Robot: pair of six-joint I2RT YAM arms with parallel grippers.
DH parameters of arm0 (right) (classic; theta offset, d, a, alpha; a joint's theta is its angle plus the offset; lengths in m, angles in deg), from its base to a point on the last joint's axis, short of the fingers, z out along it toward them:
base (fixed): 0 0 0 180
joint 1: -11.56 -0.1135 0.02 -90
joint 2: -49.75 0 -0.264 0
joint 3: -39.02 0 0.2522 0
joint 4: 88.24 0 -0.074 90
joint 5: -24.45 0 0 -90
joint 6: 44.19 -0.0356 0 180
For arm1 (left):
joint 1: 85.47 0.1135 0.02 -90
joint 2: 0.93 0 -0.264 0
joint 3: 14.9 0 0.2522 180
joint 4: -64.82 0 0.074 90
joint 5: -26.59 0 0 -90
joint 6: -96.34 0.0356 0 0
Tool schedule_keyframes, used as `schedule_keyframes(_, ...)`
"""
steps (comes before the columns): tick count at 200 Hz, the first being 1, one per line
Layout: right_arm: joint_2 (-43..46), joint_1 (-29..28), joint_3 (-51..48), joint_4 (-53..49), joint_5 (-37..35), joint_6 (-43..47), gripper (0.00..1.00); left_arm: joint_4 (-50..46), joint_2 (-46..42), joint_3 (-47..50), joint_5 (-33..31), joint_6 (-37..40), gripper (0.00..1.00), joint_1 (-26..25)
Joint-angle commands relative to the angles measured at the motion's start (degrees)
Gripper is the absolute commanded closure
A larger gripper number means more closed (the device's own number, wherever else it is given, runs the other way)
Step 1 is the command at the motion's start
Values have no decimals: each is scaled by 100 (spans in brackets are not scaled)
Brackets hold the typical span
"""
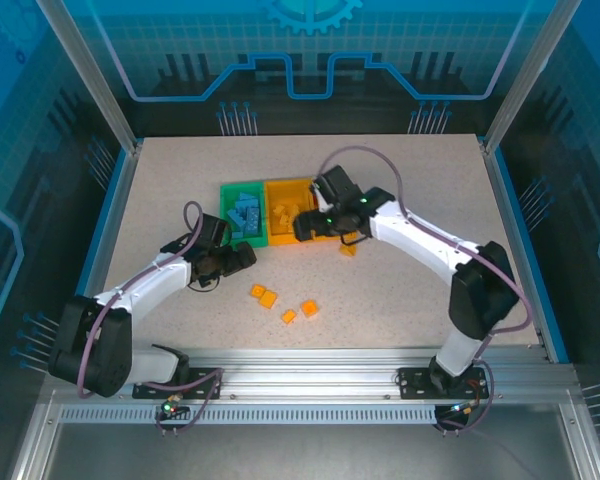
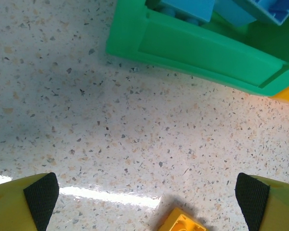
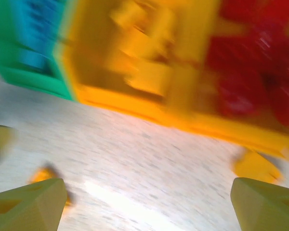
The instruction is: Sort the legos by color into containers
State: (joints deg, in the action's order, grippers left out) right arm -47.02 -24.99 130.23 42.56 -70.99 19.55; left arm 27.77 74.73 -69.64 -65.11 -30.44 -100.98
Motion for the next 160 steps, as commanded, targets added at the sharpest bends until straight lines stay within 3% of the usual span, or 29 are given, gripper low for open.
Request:
schedule_keyframes(1,166,329,-920,23,-635,-94,10,127,-31,116,-75,-4,1,-51)
schedule_keyframes(41,81,498,-1555,318,-836,-469,10,169,46,111,-75,-33,1,-75)
schedule_keyframes(92,-403,562,-1343,791,-626,-652,10,90,10,116,-191,30,1,-75)
schedule_keyframes(160,-983,658,-1055,1006,-871,-784,13,58,19,152,-258,73,1,-75)
